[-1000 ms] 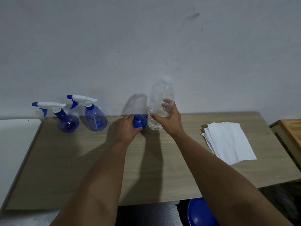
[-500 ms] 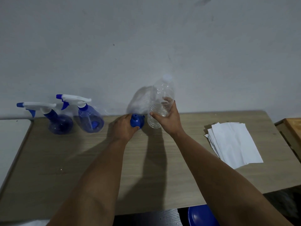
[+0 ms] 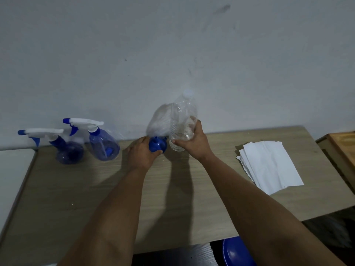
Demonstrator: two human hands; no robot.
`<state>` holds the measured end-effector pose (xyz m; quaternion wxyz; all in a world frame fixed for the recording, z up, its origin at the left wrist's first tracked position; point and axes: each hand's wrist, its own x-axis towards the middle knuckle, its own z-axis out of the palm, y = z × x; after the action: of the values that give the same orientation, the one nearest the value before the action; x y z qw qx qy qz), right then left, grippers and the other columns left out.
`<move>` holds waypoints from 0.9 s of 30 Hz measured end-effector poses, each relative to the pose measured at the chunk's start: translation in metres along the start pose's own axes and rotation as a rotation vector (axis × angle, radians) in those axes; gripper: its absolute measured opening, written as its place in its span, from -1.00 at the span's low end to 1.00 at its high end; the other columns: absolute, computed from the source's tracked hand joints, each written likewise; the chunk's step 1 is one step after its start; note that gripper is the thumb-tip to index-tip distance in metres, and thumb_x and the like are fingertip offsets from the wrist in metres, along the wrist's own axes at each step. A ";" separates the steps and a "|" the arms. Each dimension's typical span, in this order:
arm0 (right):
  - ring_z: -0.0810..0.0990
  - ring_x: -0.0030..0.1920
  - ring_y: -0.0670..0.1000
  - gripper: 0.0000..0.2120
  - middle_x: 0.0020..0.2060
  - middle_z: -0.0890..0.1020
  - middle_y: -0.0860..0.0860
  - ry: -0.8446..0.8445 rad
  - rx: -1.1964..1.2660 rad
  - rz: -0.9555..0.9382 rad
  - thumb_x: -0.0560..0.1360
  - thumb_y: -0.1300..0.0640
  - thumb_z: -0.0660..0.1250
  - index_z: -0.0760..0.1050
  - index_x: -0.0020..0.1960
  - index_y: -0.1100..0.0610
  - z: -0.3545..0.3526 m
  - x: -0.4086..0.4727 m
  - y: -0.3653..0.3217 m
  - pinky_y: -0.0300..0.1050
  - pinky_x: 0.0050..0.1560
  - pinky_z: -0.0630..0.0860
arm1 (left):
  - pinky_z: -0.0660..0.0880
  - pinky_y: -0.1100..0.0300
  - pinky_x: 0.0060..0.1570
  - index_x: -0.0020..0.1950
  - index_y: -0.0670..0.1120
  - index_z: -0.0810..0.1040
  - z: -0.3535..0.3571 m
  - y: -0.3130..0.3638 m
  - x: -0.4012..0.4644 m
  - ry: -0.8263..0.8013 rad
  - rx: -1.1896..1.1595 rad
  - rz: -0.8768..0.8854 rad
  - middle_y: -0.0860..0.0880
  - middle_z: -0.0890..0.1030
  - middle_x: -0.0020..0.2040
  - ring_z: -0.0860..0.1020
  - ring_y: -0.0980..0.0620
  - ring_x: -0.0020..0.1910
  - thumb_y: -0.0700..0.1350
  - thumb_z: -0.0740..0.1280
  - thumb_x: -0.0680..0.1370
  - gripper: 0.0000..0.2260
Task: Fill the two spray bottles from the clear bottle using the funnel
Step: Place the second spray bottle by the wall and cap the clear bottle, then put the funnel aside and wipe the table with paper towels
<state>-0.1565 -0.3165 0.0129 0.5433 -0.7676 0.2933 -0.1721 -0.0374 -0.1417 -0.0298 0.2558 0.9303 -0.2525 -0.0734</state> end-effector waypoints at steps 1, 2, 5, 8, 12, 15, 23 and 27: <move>0.58 0.23 -0.14 0.02 0.31 0.54 -0.07 0.000 -0.011 0.015 0.28 0.08 0.71 0.18 0.57 -0.06 -0.004 -0.004 -0.001 -0.25 0.14 0.54 | 0.52 0.01 0.06 0.19 0.05 0.57 -0.002 0.001 -0.007 0.015 0.013 -0.001 0.03 0.64 0.08 0.60 -0.07 0.07 0.18 0.49 0.36 -0.55; 0.56 0.29 -0.07 0.05 0.36 0.52 -0.02 -0.001 -0.029 0.031 0.29 0.09 0.70 0.15 0.60 -0.06 -0.008 -0.008 -0.002 -0.20 0.19 0.53 | 0.51 0.01 0.06 0.22 0.05 0.56 -0.005 0.004 -0.015 0.032 0.033 -0.003 0.01 0.64 0.09 0.60 -0.08 0.08 0.18 0.45 0.41 -0.57; 0.42 0.48 0.07 0.05 0.49 0.42 0.13 0.008 -0.102 0.087 0.37 0.11 0.64 0.07 0.66 -0.05 -0.028 -0.026 -0.005 -0.13 0.28 0.43 | 0.47 0.00 0.09 0.31 0.00 0.54 -0.009 0.019 -0.047 0.080 0.071 -0.006 -0.03 0.63 0.15 0.58 -0.12 0.13 0.13 0.39 0.49 -0.57; 0.44 0.47 0.08 -0.14 0.46 0.45 0.15 0.053 -0.190 0.112 0.47 0.09 0.54 0.16 0.64 0.00 -0.052 -0.055 -0.007 -0.11 0.32 0.42 | 0.46 0.02 0.08 0.34 -0.08 0.54 -0.013 0.041 -0.080 0.071 0.045 0.032 -0.08 0.63 0.18 0.58 -0.16 0.14 0.07 0.42 0.50 -0.55; 0.47 0.43 0.13 -0.31 0.43 0.47 0.15 0.043 -0.371 0.143 0.51 0.08 0.49 0.31 0.57 0.06 -0.090 -0.098 -0.012 -0.03 0.38 0.40 | 0.46 0.01 0.10 0.35 -0.08 0.55 -0.014 0.072 -0.109 0.012 -0.021 0.119 -0.09 0.62 0.23 0.56 -0.15 0.20 0.06 0.42 0.51 -0.56; 0.53 0.36 0.13 -0.36 0.42 0.47 0.11 0.054 -0.442 0.191 0.52 0.06 0.46 0.34 0.54 0.06 -0.121 -0.128 -0.013 0.02 0.35 0.46 | 0.48 0.02 0.11 0.35 -0.05 0.54 -0.011 0.103 -0.119 -0.020 -0.066 0.222 -0.07 0.60 0.26 0.54 -0.13 0.23 0.07 0.41 0.51 -0.55; 0.51 0.38 0.11 -0.45 0.40 0.51 0.09 0.125 -0.545 0.277 0.55 -0.04 0.41 0.41 0.49 0.05 -0.219 -0.162 0.027 0.03 0.33 0.46 | 0.44 0.04 0.24 0.40 -0.01 0.49 0.042 0.207 -0.144 -0.110 -0.036 0.383 0.02 0.52 0.35 0.49 -0.07 0.30 0.11 0.33 0.53 -0.54; 0.52 0.38 0.11 -0.46 0.39 0.52 0.10 0.097 -0.539 0.282 0.56 -0.05 0.41 0.42 0.49 0.06 -0.262 -0.154 0.058 0.02 0.35 0.46 | 0.42 0.07 0.23 0.42 0.01 0.47 0.091 0.253 -0.153 -0.166 -0.021 0.361 0.03 0.51 0.37 0.48 -0.05 0.31 0.11 0.32 0.54 -0.54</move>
<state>-0.4427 -0.4245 0.0593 0.3238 -0.8268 0.4575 -0.0475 -0.3027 -0.2911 0.0230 0.2530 0.8578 -0.4347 -0.1054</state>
